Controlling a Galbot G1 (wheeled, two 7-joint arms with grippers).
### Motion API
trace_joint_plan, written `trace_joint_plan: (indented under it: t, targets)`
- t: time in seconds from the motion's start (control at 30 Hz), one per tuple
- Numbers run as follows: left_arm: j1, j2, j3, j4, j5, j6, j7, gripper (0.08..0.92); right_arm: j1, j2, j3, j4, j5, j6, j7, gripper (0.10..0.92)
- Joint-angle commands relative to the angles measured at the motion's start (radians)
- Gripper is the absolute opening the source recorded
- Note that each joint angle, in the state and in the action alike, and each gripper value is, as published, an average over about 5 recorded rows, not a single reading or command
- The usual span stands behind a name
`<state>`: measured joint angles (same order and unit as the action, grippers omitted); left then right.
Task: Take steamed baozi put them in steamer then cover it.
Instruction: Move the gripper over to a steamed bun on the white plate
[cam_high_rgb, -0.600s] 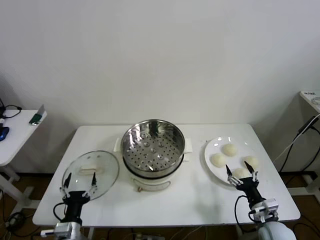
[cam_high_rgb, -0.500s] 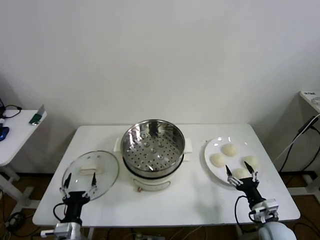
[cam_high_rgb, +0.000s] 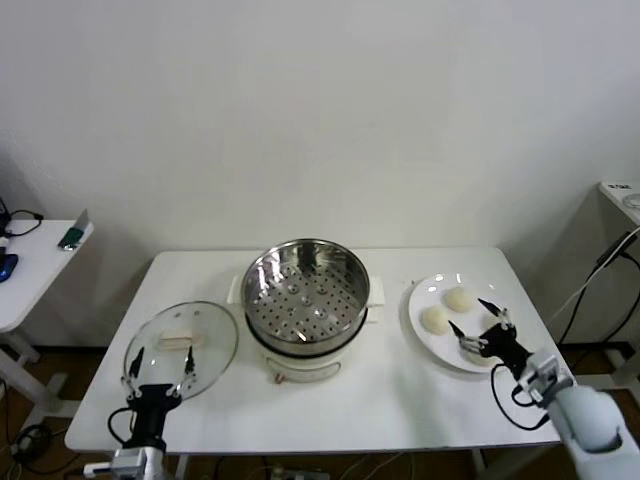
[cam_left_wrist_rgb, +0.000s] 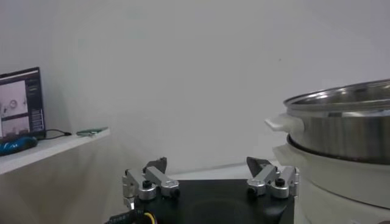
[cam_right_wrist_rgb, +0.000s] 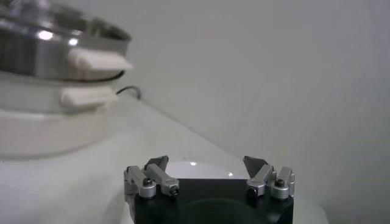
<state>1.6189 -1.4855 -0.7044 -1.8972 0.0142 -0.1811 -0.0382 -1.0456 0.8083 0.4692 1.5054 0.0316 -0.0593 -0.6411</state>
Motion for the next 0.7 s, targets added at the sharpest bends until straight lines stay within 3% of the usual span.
trace_joint_plan:
  t: [0.03, 0.3, 0.53, 0.7]
  targets:
    - [0.0, 0.003, 0.001, 0.006, -0.002, -0.002, -0.006, 0.823, 0.541, -0.252, -0.407, -0.305, -0.141, -0.006, -0.431, 0.823]
    - [-0.009, 0.01, -0.004, 0.027, -0.008, 0.0, -0.012, 0.823, 1.056, -0.122, -0.923, -0.656, -0.221, 0.136, -0.605, 0.823]
    - [-0.023, 0.013, -0.009, 0.041, -0.038, 0.019, -0.041, 0.823, 1.193, 0.053, -1.089, -0.884, -0.29, 0.184, -0.608, 0.823]
    - [-0.027, 0.023, -0.018, 0.046, -0.056, 0.031, -0.045, 0.823, 1.211, 0.13, -1.145, -0.948, -0.301, 0.18, -0.597, 0.823]
